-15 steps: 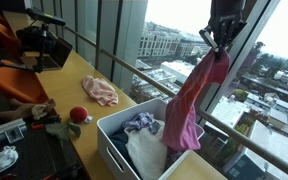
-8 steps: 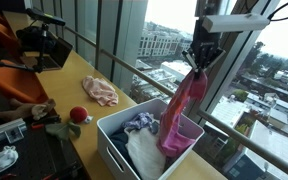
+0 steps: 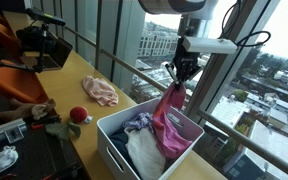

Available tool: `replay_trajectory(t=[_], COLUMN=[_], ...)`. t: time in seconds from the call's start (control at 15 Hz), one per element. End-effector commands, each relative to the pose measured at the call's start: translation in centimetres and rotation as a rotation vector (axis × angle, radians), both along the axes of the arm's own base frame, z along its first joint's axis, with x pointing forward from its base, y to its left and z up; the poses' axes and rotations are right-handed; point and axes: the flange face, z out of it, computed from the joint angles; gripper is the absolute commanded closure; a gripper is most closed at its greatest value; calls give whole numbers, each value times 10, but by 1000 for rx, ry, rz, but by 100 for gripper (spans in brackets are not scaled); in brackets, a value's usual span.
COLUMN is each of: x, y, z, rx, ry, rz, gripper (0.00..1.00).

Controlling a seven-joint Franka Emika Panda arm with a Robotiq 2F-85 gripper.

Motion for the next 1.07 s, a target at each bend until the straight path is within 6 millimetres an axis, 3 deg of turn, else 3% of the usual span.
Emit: replay_trajectory(t=[0.0, 0.2, 0.27, 0.33, 0.47, 0.73, 0.87, 1.0], x=[-11, -15, -16, -17, -19, -38, -46, -45], y=[10, 12, 12, 11, 11, 16, 30, 52], z=[-9, -23, -25, -28, -25, 23, 44, 50], rx=[18, 21, 24, 26, 25, 42, 85, 121], ry=[22, 51, 63, 68, 65, 2, -29, -48], rz=[31, 35, 31, 29, 28, 55, 90, 107], gripper=[99, 99, 71, 70, 57, 30, 15, 1])
